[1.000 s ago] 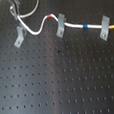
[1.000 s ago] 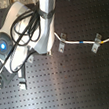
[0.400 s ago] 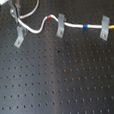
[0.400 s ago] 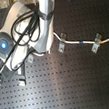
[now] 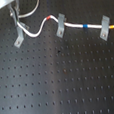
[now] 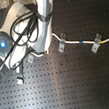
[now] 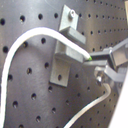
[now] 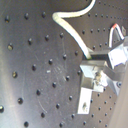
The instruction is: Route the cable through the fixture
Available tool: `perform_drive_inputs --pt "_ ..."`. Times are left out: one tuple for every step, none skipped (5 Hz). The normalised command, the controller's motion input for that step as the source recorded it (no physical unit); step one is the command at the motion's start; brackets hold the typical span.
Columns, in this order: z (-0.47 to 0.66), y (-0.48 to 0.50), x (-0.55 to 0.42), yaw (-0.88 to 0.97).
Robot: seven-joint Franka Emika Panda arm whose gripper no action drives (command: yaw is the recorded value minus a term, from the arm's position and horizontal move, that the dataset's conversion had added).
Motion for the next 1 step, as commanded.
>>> perform_drive_inputs --pt "0.19 0.032 -0.034 0.01"
